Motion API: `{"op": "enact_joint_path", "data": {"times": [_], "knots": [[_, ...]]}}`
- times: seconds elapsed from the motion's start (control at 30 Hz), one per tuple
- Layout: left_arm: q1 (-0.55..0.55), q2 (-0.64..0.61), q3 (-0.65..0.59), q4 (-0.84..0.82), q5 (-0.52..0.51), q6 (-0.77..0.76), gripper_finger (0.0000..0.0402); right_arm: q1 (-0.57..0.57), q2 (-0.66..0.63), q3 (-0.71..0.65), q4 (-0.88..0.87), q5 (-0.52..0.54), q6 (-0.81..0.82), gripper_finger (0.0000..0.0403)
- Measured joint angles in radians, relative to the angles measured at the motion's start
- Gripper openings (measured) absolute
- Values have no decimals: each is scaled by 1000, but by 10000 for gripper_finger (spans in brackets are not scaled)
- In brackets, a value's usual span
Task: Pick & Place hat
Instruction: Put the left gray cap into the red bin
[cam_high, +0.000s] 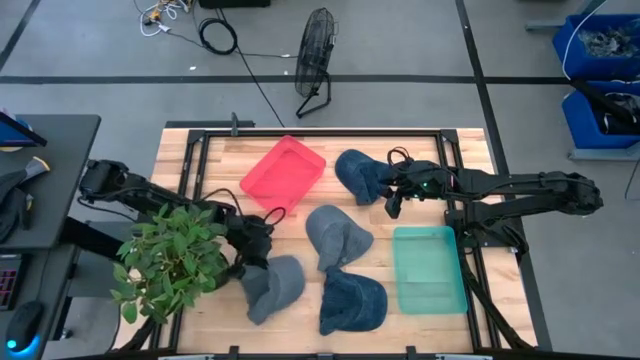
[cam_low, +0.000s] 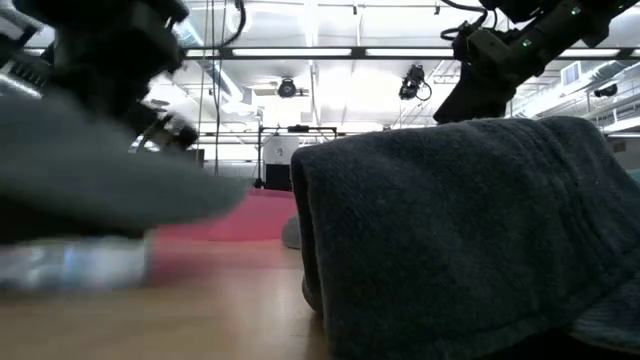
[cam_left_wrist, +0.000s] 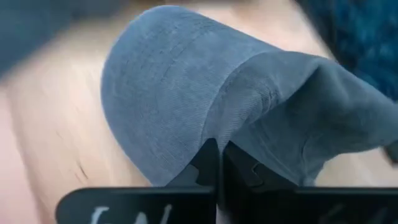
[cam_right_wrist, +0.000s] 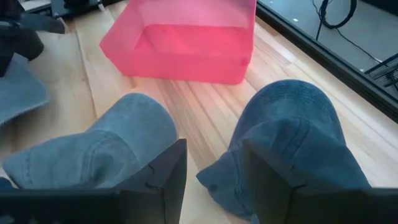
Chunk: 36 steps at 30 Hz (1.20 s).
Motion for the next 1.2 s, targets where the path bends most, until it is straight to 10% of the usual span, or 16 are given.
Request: {"op": "enact_joint_path", "data": {"times": [0.47, 1.2], "knots": [[177, -106, 212, -123, -537, 87, 7, 0, 0, 0, 4, 0, -4, 160], [753, -39, 222, -171, -351, 450, 5, 0, 0, 0, 40, 0, -25, 160]]}}
